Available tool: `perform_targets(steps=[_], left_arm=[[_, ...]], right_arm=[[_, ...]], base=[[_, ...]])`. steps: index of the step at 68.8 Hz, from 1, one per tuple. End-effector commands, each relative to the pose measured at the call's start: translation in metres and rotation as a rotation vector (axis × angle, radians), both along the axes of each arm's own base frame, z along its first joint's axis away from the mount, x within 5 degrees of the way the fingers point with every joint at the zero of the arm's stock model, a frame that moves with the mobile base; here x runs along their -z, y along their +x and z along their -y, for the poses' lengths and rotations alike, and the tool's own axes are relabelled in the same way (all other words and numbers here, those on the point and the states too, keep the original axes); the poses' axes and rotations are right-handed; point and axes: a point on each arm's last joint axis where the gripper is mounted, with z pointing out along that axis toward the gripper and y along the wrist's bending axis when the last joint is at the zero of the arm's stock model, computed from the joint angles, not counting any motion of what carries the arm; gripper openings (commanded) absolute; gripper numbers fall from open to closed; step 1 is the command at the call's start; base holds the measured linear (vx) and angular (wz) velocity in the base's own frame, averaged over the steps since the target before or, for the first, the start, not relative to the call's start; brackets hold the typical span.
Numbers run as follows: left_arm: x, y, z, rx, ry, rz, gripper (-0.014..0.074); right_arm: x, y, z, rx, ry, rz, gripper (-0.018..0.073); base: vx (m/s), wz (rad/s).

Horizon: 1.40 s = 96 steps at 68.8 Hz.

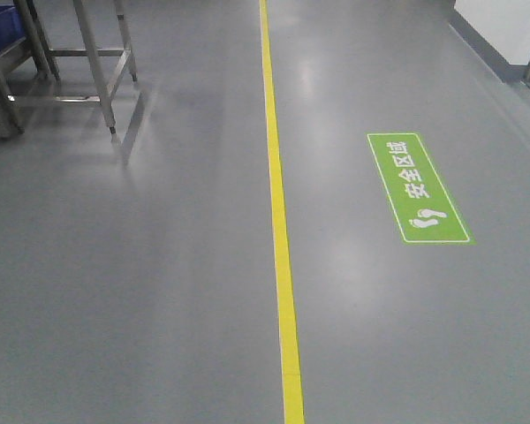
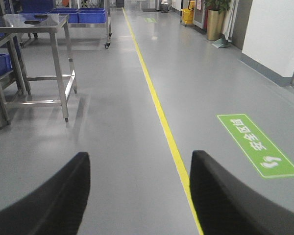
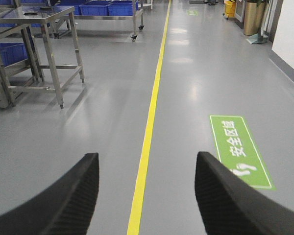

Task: Move and align brake pads A on conveyor
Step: 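Drive along the yellow-lined corridor toward the blue bin shelves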

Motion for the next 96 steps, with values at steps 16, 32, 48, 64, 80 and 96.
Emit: perform_targets(steps=[16, 32, 48, 64, 80, 96], left_arm=[[-0.0146, 0.0014, 0.0002, 0.0, -0.018, 0.081, 0.0422], [-0.0146, 0.0014, 0.0002, 0.0, -0.018, 0.081, 0.0422], [-0.0146, 0.0014, 0.0002, 0.0, -0.018, 0.081, 0.0422], [-0.0146, 0.0014, 0.0002, 0.0, -0.018, 0.081, 0.0422], [-0.0146, 0.0014, 0.0002, 0.0, -0.018, 0.081, 0.0422], [-0.0146, 0.0014, 0.0002, 0.0, -0.018, 0.081, 0.0422]], right_arm=[[-0.0145, 0.0007, -0.0001, 0.0, 0.0, 0.087, 0.0424], [-0.0145, 0.0007, -0.0001, 0.0, 0.0, 0.087, 0.0424], [-0.0145, 0.0007, -0.0001, 0.0, 0.0, 0.087, 0.0424], [-0.0145, 0.0007, -0.0001, 0.0, 0.0, 0.087, 0.0424], [-0.0144, 0.0007, -0.0001, 0.0, 0.0, 0.086, 0.0424], [-0.0144, 0.0007, -0.0001, 0.0, 0.0, 0.086, 0.0424]], base=[[0.7, 0.05], [0.69, 0.02], [0.7, 0.0], [0.72, -0.05], [0.73, -0.06], [0.75, 0.01]])
